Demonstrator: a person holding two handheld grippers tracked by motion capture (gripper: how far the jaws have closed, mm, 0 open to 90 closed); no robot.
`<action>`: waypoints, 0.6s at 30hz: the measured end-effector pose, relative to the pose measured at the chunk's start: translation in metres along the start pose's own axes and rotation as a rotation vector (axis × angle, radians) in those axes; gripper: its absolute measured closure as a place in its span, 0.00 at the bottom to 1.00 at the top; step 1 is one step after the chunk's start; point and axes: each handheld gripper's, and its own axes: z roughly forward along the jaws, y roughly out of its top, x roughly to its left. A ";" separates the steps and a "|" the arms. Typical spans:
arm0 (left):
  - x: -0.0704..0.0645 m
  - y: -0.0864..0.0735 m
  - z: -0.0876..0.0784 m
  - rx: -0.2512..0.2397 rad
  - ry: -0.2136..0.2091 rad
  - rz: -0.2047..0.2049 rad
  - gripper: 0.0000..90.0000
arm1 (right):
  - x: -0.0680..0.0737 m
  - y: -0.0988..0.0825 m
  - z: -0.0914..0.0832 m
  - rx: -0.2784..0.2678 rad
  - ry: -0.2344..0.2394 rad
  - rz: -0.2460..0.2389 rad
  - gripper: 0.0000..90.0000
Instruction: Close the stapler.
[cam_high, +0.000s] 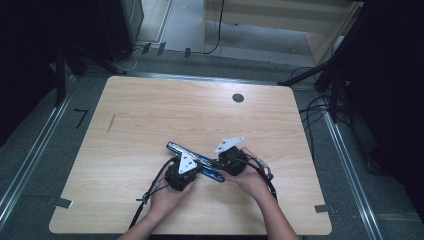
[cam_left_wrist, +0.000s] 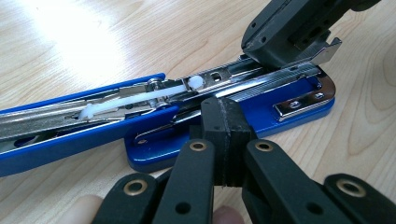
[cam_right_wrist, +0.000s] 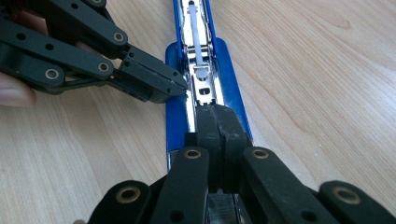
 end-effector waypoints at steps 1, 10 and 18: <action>0.000 0.000 0.000 0.001 -0.001 -0.001 1.00 | 0.000 0.000 0.000 -0.001 -0.003 -0.001 1.00; 0.002 -0.001 -0.003 -0.011 0.003 -0.007 1.00 | 0.002 0.004 -0.003 -0.046 -0.010 0.019 1.00; 0.013 -0.003 -0.012 -0.006 0.055 -0.051 1.00 | 0.005 0.014 0.001 -0.075 -0.013 0.022 1.00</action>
